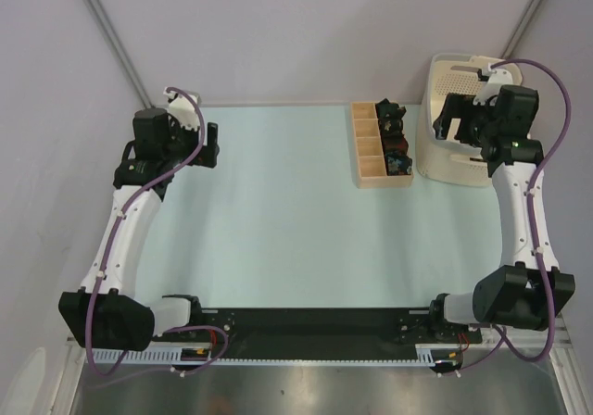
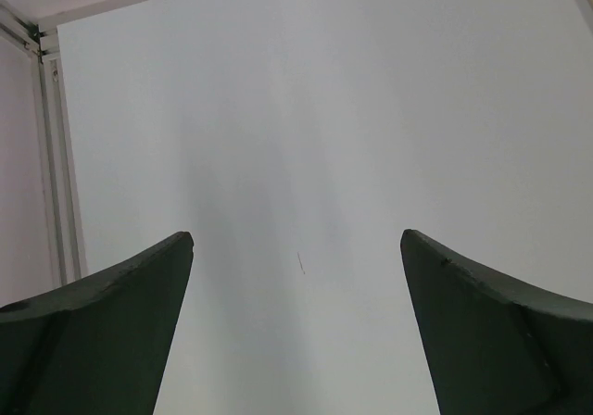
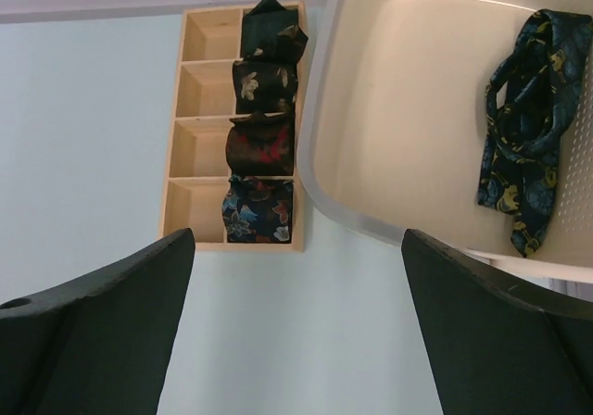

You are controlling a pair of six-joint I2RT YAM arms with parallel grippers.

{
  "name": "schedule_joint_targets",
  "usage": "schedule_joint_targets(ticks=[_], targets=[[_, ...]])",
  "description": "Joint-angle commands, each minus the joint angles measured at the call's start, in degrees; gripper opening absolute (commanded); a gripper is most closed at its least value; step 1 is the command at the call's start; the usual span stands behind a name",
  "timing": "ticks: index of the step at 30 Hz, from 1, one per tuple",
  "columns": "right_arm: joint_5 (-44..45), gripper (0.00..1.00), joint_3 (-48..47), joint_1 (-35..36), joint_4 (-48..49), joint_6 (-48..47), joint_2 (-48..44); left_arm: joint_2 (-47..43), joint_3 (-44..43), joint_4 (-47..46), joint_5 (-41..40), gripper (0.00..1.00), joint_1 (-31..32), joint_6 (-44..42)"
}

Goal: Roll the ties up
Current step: Pick up the tie from the bin.

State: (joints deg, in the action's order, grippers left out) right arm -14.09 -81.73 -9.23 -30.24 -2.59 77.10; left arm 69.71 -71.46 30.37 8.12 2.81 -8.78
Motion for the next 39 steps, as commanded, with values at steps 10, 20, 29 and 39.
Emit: schedule_joint_targets(ticks=[10, 20, 29, 39], targets=[[1.87, 1.00, -18.79, -1.66, 1.85, -3.30, 14.10, -1.86, -0.52, -1.54, -1.70, 0.99, -0.44, -2.38], [6.70, 1.00, -52.43, -6.23, -11.05, -7.34, 44.92, -0.72, 1.06, -0.31, 0.14, 0.99, -0.44, -0.81], [16.80, 1.00, -57.58, -8.08, -9.94, -15.95, 57.72, 2.09, 2.55, 1.18, -1.26, 0.99, -0.44, 0.51], [19.18, 1.00, -56.26, -10.19, -7.47, -17.36, 65.98, 5.34, 0.98, 3.20, -3.37, 1.00, -0.44, -1.07]])
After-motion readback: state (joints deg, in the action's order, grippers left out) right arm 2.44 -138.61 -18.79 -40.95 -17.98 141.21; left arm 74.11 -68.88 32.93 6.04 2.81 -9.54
